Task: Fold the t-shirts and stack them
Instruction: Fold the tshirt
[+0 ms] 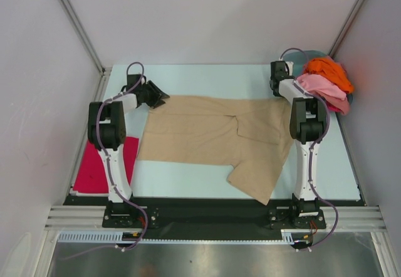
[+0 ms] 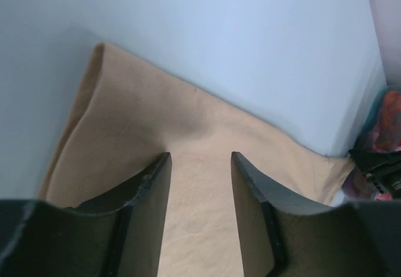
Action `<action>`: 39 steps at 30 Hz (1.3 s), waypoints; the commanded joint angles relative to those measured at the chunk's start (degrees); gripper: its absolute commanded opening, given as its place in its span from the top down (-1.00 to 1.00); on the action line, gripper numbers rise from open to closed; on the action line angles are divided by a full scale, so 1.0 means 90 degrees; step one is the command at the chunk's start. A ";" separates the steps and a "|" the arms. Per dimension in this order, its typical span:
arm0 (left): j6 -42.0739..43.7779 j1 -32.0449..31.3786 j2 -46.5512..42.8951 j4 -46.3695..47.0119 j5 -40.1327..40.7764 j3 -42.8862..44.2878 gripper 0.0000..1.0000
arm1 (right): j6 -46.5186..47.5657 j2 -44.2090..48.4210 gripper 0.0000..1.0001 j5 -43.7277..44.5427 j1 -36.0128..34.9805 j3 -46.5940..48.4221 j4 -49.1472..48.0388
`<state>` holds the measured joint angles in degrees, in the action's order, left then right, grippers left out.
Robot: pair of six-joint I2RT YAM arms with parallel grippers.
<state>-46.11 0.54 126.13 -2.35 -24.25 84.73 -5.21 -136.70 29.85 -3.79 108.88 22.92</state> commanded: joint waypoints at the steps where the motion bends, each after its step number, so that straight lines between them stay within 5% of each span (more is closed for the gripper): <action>1: 0.0415 0.0019 -0.1216 -0.0324 0.0378 -0.0232 0.00 | 0.0413 0.0178 0.37 0.0462 -0.0348 0.0236 0.0217; 9: 0.1031 -0.0430 -0.4401 -0.1241 0.1424 -0.2263 -0.11 | -0.0492 0.2218 -0.57 0.1069 -0.1315 -0.0776 0.1016; 19: 0.0163 -0.0606 -0.7702 -0.2706 0.2975 -0.5232 -0.10 | -0.2144 0.5470 -0.80 -0.1242 -0.2586 -0.3870 0.1575; 27: -0.0209 -0.0519 -0.7638 -0.3333 0.3818 -0.5517 -0.08 | -0.3551 0.8457 -0.99 -0.2720 -0.2577 -0.6120 0.1409; 34: -0.0355 -0.0372 -0.6749 -0.3000 0.3836 -0.5567 0.24 | -0.4029 0.9310 -1.00 -0.2935 -0.1875 -0.7039 0.1935; 39: -0.0511 -0.0333 -0.6885 -0.3030 0.4471 -0.5703 0.21 | -0.3942 0.9242 -0.99 -0.3422 -0.0898 -0.7283 0.2473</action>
<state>-48.66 -3.16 65.45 -30.48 11.05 34.02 -39.40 -53.39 2.70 -15.49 44.23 41.06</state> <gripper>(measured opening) 0.389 0.994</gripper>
